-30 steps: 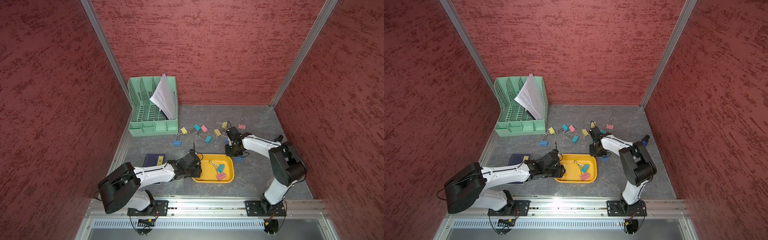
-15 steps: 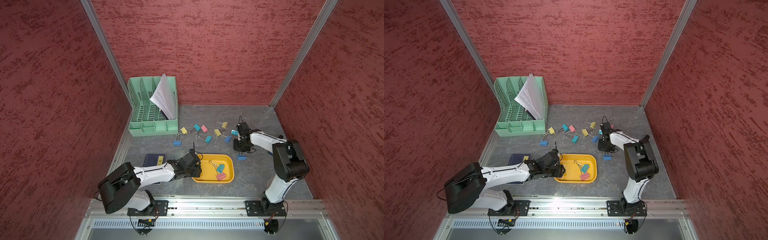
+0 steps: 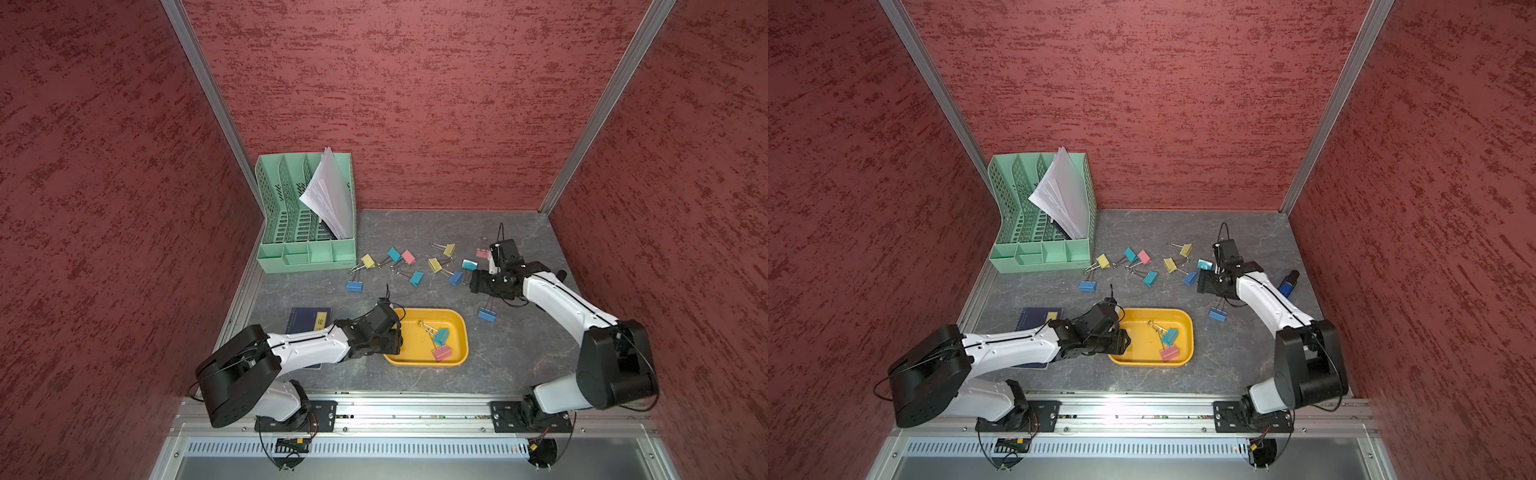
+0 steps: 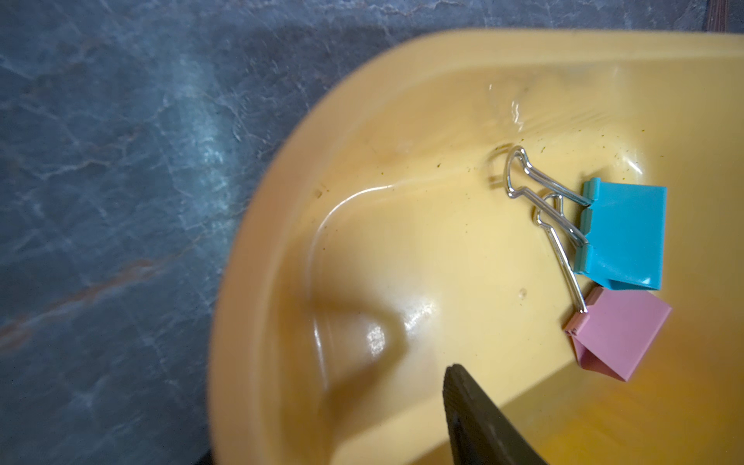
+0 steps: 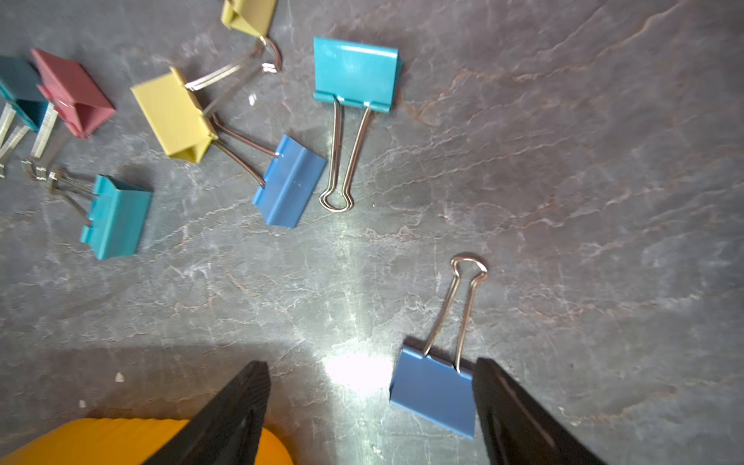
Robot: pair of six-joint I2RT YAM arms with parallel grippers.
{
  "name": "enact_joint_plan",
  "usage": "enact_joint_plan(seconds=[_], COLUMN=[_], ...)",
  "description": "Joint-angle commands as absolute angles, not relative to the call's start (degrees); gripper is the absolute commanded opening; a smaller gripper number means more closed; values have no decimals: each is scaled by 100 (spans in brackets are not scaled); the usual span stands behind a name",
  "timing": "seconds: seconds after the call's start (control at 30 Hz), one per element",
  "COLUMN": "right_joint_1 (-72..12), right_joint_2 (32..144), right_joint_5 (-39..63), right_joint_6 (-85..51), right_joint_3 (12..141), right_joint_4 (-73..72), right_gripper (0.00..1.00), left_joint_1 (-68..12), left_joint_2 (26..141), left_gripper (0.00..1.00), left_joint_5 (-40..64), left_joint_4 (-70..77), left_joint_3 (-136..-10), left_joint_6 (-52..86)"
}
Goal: Put the binder clips in the storage box
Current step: Pick up the binder clip at the center of the board.
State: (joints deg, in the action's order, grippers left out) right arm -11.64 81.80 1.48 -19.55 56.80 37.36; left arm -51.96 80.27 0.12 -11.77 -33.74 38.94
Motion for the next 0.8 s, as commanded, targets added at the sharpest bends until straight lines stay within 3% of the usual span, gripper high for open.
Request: enact_joint_plan(seconds=[0.0, 0.27, 0.77], right_joint_1=[-1134, -1141, -1156], right_joint_2=[7833, 7790, 8613], right_joint_5=[-28, 42, -104], right_joint_6=[-2188, -2491, -2707], right_joint_3=[5327, 4565, 4494], right_joint_4=[4116, 3913, 3445], right_gripper=[86, 86, 80], left_joint_1=[-5162, -5155, -5075], left_joint_2=[8044, 7990, 7979], left_gripper=[63, 63, 63], left_joint_5=[50, 84, 156], left_joint_4=[-1155, -1076, -937], left_joint_3=[-3332, -3229, -3080], left_joint_6=[3808, 3774, 3744])
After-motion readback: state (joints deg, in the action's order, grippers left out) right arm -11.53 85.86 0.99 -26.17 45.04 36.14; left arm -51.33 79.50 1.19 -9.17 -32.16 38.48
